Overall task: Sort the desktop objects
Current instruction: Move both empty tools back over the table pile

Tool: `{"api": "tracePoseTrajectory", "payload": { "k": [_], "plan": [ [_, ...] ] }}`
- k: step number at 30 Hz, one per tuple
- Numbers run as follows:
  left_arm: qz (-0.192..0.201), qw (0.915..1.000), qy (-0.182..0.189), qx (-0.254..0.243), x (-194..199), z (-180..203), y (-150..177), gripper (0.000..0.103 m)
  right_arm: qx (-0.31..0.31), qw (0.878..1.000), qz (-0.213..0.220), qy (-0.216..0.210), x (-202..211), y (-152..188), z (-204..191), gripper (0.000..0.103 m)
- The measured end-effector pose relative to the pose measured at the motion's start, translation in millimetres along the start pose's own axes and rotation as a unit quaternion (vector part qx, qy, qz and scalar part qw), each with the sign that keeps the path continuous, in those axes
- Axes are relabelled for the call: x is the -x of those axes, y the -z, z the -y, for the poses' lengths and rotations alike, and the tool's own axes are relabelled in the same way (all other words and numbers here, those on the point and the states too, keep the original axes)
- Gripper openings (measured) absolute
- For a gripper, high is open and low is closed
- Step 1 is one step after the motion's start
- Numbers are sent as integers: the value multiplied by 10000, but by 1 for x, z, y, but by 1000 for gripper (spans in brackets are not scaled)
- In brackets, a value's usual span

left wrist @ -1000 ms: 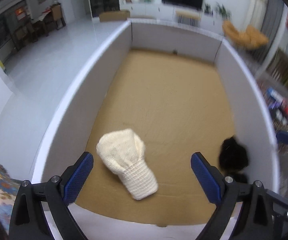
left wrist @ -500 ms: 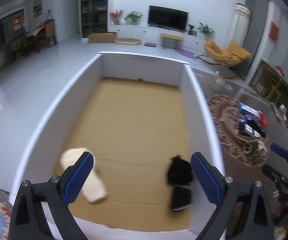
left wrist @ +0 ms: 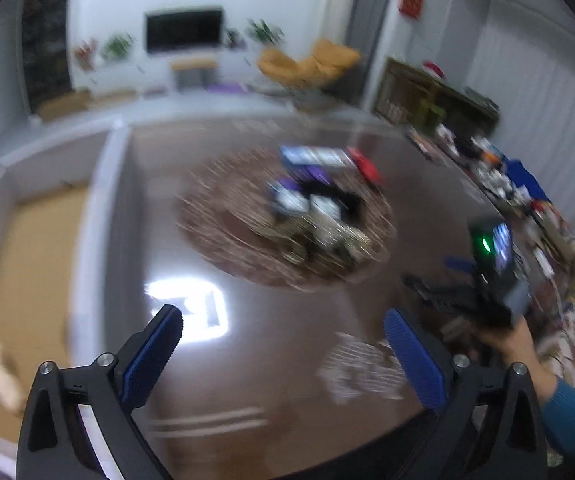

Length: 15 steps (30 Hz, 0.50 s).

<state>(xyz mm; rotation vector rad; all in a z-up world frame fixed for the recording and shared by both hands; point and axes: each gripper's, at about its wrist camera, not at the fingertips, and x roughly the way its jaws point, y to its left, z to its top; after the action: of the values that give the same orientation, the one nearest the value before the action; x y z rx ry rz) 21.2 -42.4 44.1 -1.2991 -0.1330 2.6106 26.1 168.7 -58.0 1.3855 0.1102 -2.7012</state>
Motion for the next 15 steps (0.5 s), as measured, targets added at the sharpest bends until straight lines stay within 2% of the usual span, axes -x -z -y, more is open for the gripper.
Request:
{"api": "tracePoseTrajectory", "payload": {
  "k": [3,6,10,13,15],
  "plan": [
    [-455,9989,-82,111,-52,13,11,103,-53,9998,-145,143,-14,-10,11,103],
    [-527,9969,-578,88,-92,9,14,103,-108,9998,-112,92,-22,-18,15,103],
    [-602,9940,-900,127,-127,-5,8,103,-105,9999,9,40,-33,-27,15,103],
    [-656,9933,-932,197,-141,-14,4,103,-65,10000,6,22,-35,-29,11,103],
    [-590,9921,-1107,16,-146,-15,2,103,-66,10000,4,21,-35,-28,10,103]
  ]
}}
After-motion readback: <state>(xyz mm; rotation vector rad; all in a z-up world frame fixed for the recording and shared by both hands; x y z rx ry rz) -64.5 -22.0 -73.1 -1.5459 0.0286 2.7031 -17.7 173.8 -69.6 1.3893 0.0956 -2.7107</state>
